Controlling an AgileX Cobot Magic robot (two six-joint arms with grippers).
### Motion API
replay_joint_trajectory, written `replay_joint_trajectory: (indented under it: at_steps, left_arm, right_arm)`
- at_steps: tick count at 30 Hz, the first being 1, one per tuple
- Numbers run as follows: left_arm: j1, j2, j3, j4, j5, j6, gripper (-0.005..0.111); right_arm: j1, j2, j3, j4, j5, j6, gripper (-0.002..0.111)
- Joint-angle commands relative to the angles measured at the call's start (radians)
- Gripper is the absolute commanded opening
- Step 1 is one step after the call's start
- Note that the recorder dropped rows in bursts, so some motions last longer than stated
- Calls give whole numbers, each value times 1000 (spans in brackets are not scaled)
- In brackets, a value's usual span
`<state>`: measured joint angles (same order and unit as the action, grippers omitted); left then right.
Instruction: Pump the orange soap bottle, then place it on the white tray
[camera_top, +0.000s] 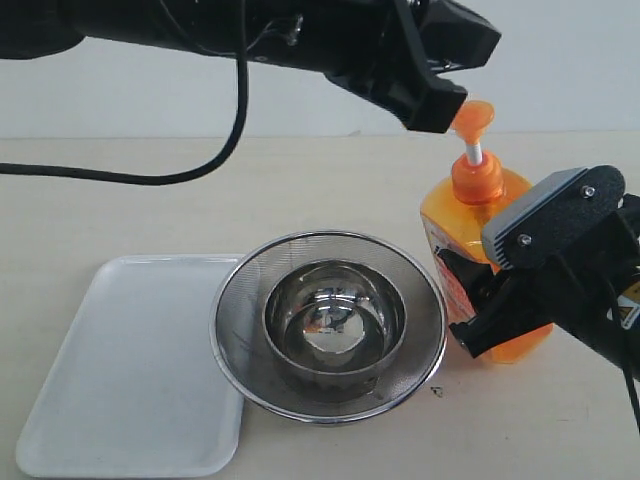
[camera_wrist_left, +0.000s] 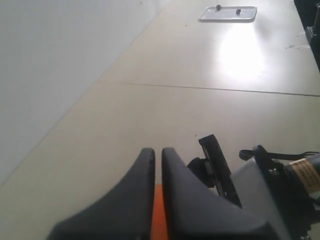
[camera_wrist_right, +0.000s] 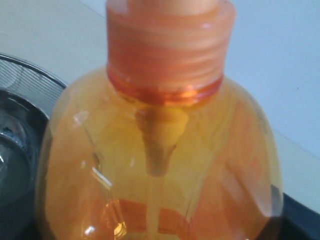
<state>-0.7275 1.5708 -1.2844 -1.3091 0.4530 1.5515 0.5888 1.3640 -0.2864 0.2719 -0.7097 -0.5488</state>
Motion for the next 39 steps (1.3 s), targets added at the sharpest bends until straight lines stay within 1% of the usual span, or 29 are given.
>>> replay_joint_trajectory:
  at_steps: [1,4,6,12,17,30,39]
  left_arm:
    - [-6,6,-8,149,23,-154,5]
    - [-6,6,-8,250,39,-248,5]
    - [-6,6,-8,270,55,-263,5]
    - [-6,6,-8,272,42,-263,5]
    - [-6,7,-8,279,19,-263,5]
    - [-6,48,-8,278,8,-250,5]
    - [-6,48,-55,278,7,-250,5]
  right_arm:
    - [1,-5,-4,0,-3,-3,0]
    - [1,-5,-4,0,-3,-3,0]
    - [1,-5,-4,0,-3,-3,0]
    - [1,-5,-4,-24,43,-3,0]
    - [1,-5,-4,-24,34,-3,0]
    - [1,-5,-4,-31,60,-5,0]
    - [1,-5,-4,-31,72,-5,0]
